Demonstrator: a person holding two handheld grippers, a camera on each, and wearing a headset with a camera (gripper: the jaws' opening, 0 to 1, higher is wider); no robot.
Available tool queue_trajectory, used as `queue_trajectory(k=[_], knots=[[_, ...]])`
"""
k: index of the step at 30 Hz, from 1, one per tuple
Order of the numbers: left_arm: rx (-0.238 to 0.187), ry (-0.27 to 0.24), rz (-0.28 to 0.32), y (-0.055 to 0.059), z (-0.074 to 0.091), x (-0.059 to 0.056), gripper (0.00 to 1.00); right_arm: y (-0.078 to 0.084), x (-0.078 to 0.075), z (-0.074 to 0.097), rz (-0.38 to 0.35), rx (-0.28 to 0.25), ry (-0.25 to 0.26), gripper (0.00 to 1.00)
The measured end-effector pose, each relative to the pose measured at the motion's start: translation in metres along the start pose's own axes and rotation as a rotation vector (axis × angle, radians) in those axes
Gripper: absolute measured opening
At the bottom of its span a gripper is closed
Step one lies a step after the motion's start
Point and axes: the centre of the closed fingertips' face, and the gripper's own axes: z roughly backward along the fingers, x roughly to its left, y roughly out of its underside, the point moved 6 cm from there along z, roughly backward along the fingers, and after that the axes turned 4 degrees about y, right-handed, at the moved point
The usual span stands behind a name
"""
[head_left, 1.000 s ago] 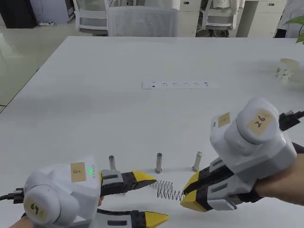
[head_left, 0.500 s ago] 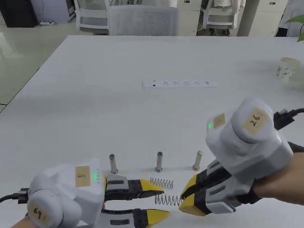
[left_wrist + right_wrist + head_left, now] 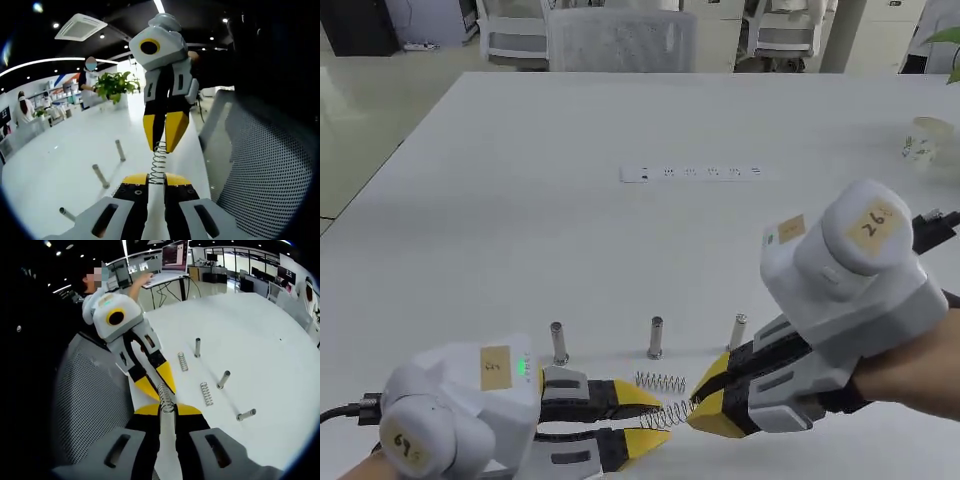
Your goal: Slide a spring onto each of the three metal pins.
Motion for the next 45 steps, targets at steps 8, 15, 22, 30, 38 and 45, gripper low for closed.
queue_trajectory(k=[8,15,22,30,38,45], knots=[[-0.002,0.000,0.007,0.000,-0.001,0.000,0.03,-0.009,0.001,0.003,-0.004,-0.045,0.000,0.08],[-0.006,0.004,0.012,0.000,-0.002,-0.001,0.03,-0.014,0.004,0.003,0.003,-0.062,-0.001,0.08],[-0.003,0.011,0.015,0.000,-0.002,-0.002,0.02,-0.014,0.005,0.002,0.023,-0.044,-0.006,0.08],[-0.011,0.013,-0.001,-0.003,-0.002,-0.002,0.02,-0.012,0.007,-0.003,0.019,-0.034,-0.028,0.08],[-0.014,0.018,-0.008,-0.008,-0.003,-0.003,0.02,-0.013,0.008,-0.004,0.029,-0.015,-0.036,0.09],[-0.012,0.020,-0.012,-0.012,-0.005,-0.003,0.02,-0.014,0.007,-0.005,0.040,0.008,-0.037,0.08]])
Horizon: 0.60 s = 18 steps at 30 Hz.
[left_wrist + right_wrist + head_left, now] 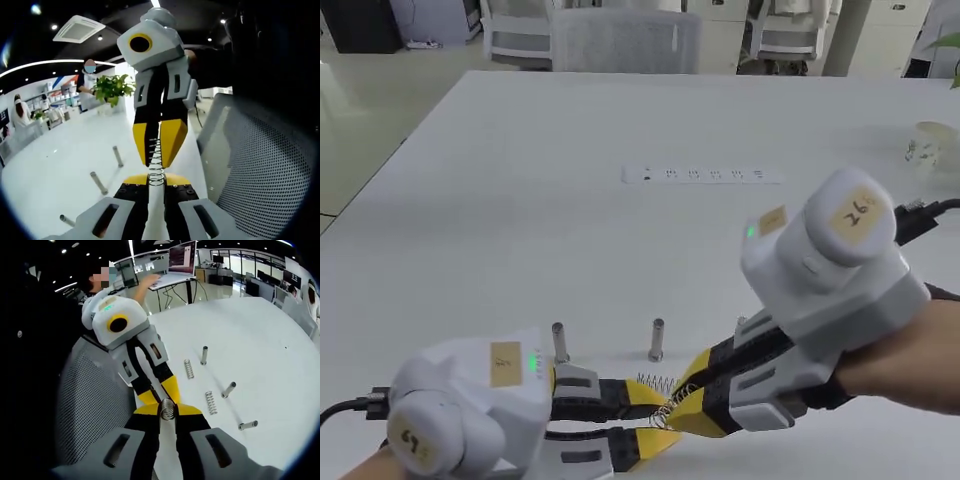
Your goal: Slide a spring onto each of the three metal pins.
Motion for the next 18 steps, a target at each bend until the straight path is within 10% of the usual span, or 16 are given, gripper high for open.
queue_trajectory(k=[18], knots=[[-0.035,-0.013,0.028,0.0003,0.0006,0.0029,0.03,-0.0041,-0.0010,-0.0011,0.011,0.029,0.013,0.08]])
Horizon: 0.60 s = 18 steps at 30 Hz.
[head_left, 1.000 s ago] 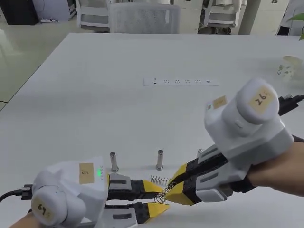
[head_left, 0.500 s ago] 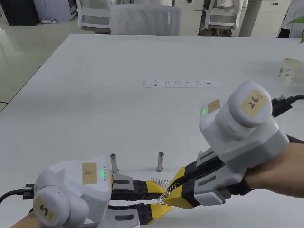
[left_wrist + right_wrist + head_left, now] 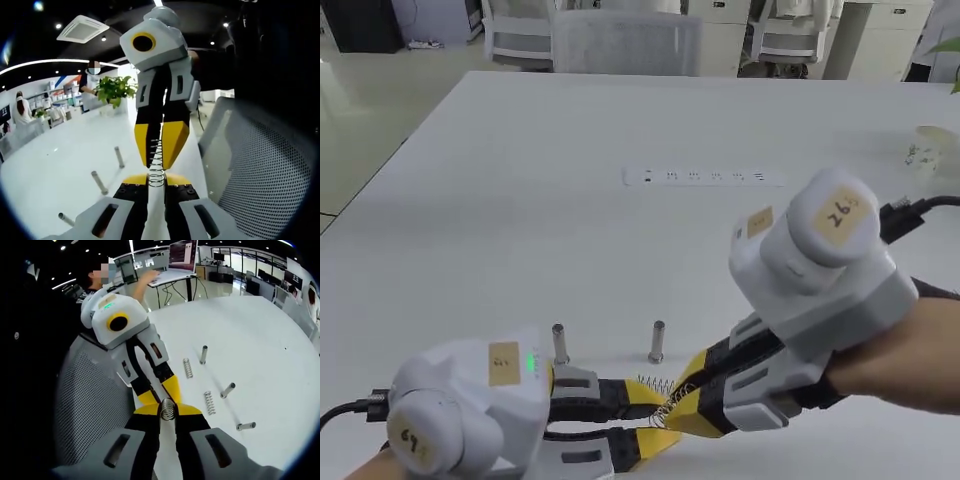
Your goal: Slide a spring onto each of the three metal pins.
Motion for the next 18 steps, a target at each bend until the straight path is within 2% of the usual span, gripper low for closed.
queue_trajectory(k=[5,18], knots=[[-0.014,-0.013,0.018,-0.001,0.002,0.002,0.07,-0.001,-0.001,0.001,-0.006,-0.004,0.002,0.08],[-0.048,-0.055,0.094,0.002,0.011,0.007,0.29,0.002,-0.007,0.008,-0.027,-0.008,0.027,0.08]])
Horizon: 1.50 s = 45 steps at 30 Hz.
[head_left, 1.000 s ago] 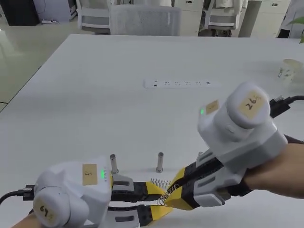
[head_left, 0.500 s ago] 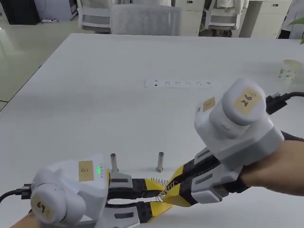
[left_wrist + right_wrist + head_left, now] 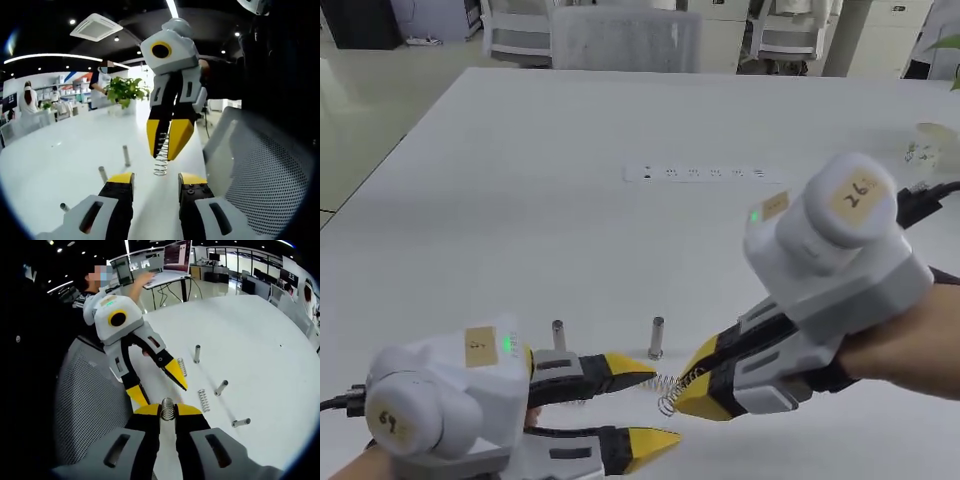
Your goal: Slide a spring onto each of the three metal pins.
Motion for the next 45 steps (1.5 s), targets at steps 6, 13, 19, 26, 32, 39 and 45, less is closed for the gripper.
queue_trajectory(k=[6,13,19,26,32,39,45], knots=[[-0.015,-0.019,0.017,-0.001,0.005,0.001,0.38,0.002,-0.002,0.002,-0.003,0.006,0.006,0.08],[-0.032,-0.051,0.029,-0.002,0.013,0.002,0.47,0.005,-0.005,0.007,-0.011,0.010,0.015,0.08],[-0.045,-0.084,0.035,-0.004,0.021,0.004,0.53,0.007,-0.009,0.014,-0.020,0.011,0.029,0.08],[-0.056,-0.122,0.042,-0.005,0.028,0.007,0.59,0.011,-0.017,0.024,-0.032,0.014,0.052,0.08],[-0.066,-0.154,0.050,-0.006,0.035,0.010,0.62,0.013,-0.026,0.035,-0.051,0.009,0.084,0.08],[-0.075,-0.180,0.053,-0.006,0.041,0.012,0.63,0.015,-0.035,0.045,-0.070,0.003,0.113,0.08],[-0.080,-0.194,0.056,-0.006,0.044,0.013,0.64,0.018,-0.045,0.051,-0.083,0.005,0.144,0.08]])
